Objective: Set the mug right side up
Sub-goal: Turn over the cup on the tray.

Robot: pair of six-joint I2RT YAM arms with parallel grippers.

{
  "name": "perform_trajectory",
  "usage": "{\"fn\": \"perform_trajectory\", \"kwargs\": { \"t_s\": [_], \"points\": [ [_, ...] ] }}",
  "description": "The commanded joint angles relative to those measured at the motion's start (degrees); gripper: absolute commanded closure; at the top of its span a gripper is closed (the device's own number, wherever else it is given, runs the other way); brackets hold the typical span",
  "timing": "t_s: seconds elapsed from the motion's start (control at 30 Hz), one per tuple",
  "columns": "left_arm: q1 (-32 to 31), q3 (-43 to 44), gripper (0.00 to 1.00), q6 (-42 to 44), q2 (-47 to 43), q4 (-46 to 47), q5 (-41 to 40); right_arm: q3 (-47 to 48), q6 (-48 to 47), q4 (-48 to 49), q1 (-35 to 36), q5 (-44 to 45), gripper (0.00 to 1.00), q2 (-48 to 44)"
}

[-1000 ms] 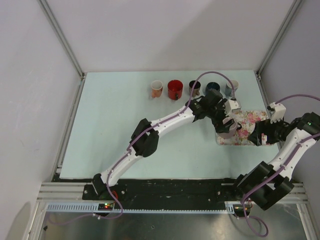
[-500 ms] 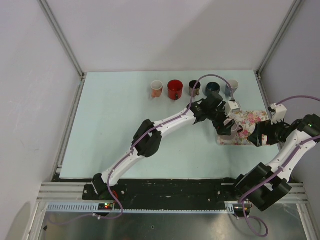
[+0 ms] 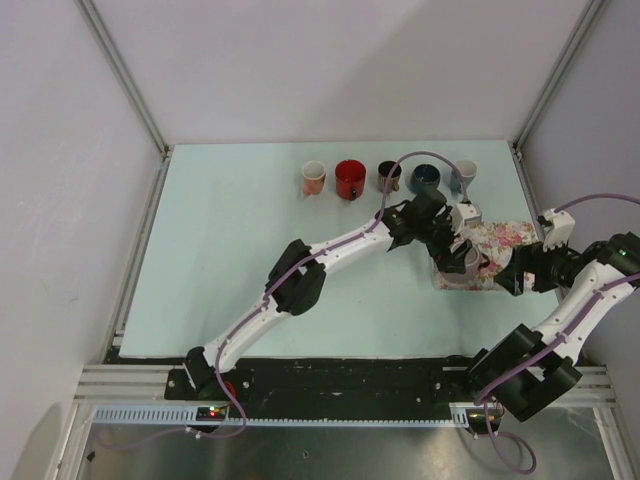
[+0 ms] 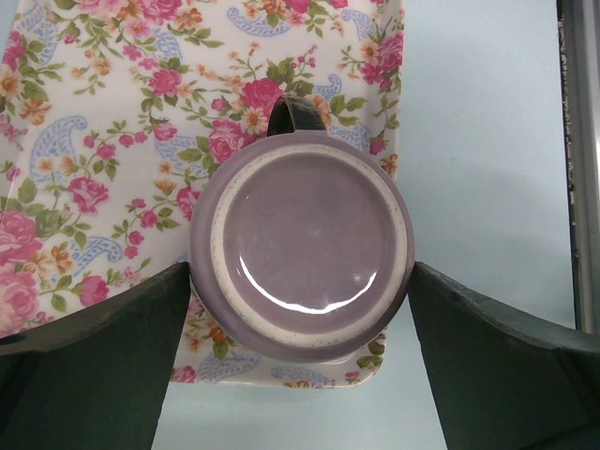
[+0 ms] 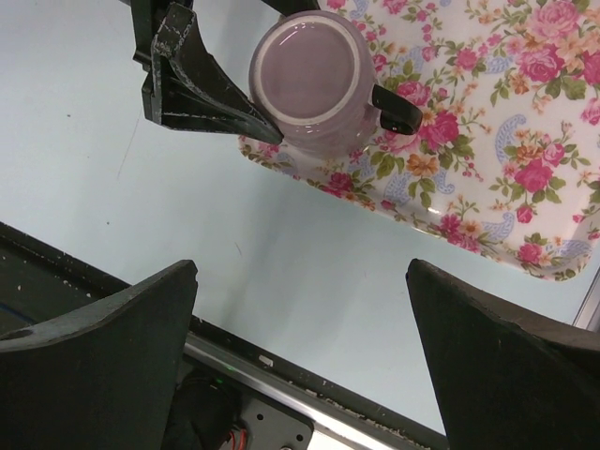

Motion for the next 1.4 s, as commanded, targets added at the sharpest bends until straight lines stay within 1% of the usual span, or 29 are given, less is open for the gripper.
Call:
{"fn": "perform_trajectory", "kwargs": {
  "t_s": [0.0,0.23,0.37,0.9,0.97,1.03,1.07,1.1,1.13,1.2,1.3,1.37],
  "points": [
    [-1.03,0.99,0.00,-2.18,1.45,2.87,2.46,-0.19,-1.64,-1.09,-0.79,-2.05,0.01,0.11],
    [-1.05,1.06,0.00,-5.46,2.84,3.94,1.98,-0.21,-1.95,-1.46,-1.10,-2.32,0.01,0.23],
    [-1.17,0.94,0.00,-5.88,2.98,4.21,0.69,-0.39,-2.10,-1.55,-1.14,-2.33,0.01,0.62],
    [-2.29,-0.50,0.00,-2.75,2.48,3.80,-4.28,-0.94,-2.73,-1.64,-1.88,-1.90,0.01,1.78],
    [-2.23,-0.26,0.06,-2.75,2.62,3.83,-4.42,-1.02,-2.77,-1.64,-1.97,-1.90,0.01,1.91],
    [-2.10,-0.18,0.21,-2.99,2.59,3.83,-4.39,-1.06,-2.91,-1.69,-2.01,-1.95,0.01,2.02],
    [-2.05,-0.16,0.36,-3.39,2.53,3.88,-4.27,-1.08,-2.94,-1.66,-2.06,-1.95,0.01,2.08],
    [-1.85,-0.07,0.47,-3.77,2.36,3.90,-4.07,-1.09,-2.99,-1.65,-2.09,-1.96,0.01,2.15],
    [-1.71,0.02,0.53,-4.18,2.11,3.91,-3.80,-1.10,-3.02,-1.65,-2.10,-2.00,0.01,2.23],
    [-1.31,0.18,0.62,-4.79,1.45,3.85,-2.87,-1.14,-3.08,-1.64,-2.15,-2.04,0.01,2.34],
    [-0.76,0.34,0.69,-5.80,0.11,3.90,-0.83,-1.14,-3.17,-1.64,-2.12,-2.11,0.01,2.44],
    [-0.39,0.37,0.71,-6.43,-0.96,3.98,0.64,-1.09,-3.23,-1.71,-2.11,-2.20,0.01,2.47]
  ]
}}
